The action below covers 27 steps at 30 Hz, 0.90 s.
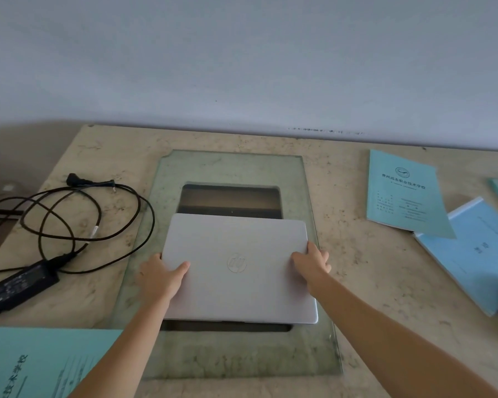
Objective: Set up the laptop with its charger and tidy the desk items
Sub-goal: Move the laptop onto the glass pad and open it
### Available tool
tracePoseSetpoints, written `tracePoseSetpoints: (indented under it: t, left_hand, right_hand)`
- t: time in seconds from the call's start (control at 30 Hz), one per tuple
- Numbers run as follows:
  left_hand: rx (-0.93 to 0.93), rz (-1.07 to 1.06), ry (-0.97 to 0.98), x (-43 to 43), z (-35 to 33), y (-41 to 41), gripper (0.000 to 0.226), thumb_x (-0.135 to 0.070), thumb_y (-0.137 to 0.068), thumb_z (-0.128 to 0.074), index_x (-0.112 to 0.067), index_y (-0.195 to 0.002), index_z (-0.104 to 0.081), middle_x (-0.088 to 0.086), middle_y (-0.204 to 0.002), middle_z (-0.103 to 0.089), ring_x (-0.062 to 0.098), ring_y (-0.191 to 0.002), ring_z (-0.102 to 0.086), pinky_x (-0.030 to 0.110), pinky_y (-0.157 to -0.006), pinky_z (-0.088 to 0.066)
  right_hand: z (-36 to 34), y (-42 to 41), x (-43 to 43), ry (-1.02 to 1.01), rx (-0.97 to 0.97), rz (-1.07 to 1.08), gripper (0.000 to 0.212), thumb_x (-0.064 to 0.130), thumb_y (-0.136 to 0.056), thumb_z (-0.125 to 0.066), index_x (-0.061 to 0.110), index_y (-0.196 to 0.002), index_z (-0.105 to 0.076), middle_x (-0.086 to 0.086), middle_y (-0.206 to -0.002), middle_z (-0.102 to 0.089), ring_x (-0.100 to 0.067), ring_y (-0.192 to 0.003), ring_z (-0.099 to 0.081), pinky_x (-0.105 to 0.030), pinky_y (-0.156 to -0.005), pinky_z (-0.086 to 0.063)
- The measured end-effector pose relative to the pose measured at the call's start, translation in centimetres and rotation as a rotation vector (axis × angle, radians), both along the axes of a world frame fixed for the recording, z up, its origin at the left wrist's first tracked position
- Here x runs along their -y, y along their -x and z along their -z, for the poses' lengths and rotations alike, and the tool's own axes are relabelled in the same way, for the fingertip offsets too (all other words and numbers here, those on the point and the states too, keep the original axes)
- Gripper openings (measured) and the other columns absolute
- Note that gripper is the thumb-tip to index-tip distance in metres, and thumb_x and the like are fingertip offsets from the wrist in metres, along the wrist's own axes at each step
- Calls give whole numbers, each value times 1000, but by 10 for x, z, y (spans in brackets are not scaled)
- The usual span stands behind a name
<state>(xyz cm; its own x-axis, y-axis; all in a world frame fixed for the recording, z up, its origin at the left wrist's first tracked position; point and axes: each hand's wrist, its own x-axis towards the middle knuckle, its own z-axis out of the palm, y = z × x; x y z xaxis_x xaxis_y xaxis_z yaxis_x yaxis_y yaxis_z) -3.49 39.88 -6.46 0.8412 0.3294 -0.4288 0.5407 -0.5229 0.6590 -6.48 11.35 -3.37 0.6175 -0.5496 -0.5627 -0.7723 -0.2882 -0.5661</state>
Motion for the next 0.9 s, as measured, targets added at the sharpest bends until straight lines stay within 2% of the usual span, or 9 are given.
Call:
tracePoseSetpoints:
  t: [0.4,0.6,0.8,0.9]
  left_hand:
    - [11,75,-240,-3,-9,1,61,-39,-78,-69,0,-121,-51,21,-121,-58,39,-114,-52,52,-93,-46]
    - [-25,140,-396,0,-17,6,66,-45,-82,-62,1,-127,-45,23,-132,-46,38,-126,-40,49,-99,-39]
    - [19,175,-377,-1,-12,13,78,-44,-83,-62,1,-138,-30,24,-142,-34,38,-134,-27,47,-107,-29]
    - [84,214,-355,-8,-8,20,90,-44,-78,-68,-2,-144,-22,21,-145,-32,37,-137,-26,47,-110,-26]
  right_hand:
    - [-4,-6,-10,-59,-8,-14,38,19,-90,-47,12,-127,-46,-9,-133,-33,-29,-119,-32,-32,-86,-29]
    - [-4,-4,-13,-68,9,6,43,21,-91,-48,14,-133,-42,-9,-133,-31,-29,-121,-30,-31,-86,-27]
    - [-2,-2,-15,-77,5,4,52,27,-89,-52,17,-137,-36,-6,-134,-30,-27,-122,-27,-34,-86,-28]
    - [1,3,-25,-12,12,17,63,30,-85,-56,18,-141,-29,-5,-138,-29,-26,-125,-26,-42,-99,-32]
